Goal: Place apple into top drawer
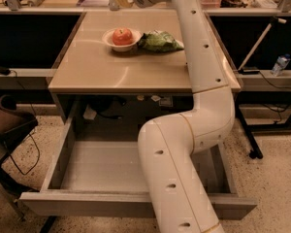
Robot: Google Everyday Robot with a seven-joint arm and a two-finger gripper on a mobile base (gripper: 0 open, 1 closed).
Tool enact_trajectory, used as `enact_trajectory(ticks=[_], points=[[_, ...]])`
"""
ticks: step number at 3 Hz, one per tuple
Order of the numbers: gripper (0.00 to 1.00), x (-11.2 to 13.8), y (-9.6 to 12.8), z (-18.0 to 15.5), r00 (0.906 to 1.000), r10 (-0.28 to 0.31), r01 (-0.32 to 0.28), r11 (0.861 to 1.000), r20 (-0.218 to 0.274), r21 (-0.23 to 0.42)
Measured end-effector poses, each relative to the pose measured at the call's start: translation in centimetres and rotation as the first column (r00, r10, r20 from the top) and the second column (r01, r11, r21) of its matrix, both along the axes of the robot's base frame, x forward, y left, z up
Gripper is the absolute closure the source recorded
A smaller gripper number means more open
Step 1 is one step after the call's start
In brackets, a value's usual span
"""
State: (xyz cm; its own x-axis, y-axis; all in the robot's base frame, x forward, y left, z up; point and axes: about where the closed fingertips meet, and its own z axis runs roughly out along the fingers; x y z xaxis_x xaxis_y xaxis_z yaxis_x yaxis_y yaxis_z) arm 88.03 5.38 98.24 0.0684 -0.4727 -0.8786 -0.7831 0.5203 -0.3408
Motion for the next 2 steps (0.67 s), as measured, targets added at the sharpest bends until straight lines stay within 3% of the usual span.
enact_trajectory(ticks=[2], points=[[0.11,0.0,0.01,-0.01,1.0,0.0,0.0,1.0,0.0,0.0]])
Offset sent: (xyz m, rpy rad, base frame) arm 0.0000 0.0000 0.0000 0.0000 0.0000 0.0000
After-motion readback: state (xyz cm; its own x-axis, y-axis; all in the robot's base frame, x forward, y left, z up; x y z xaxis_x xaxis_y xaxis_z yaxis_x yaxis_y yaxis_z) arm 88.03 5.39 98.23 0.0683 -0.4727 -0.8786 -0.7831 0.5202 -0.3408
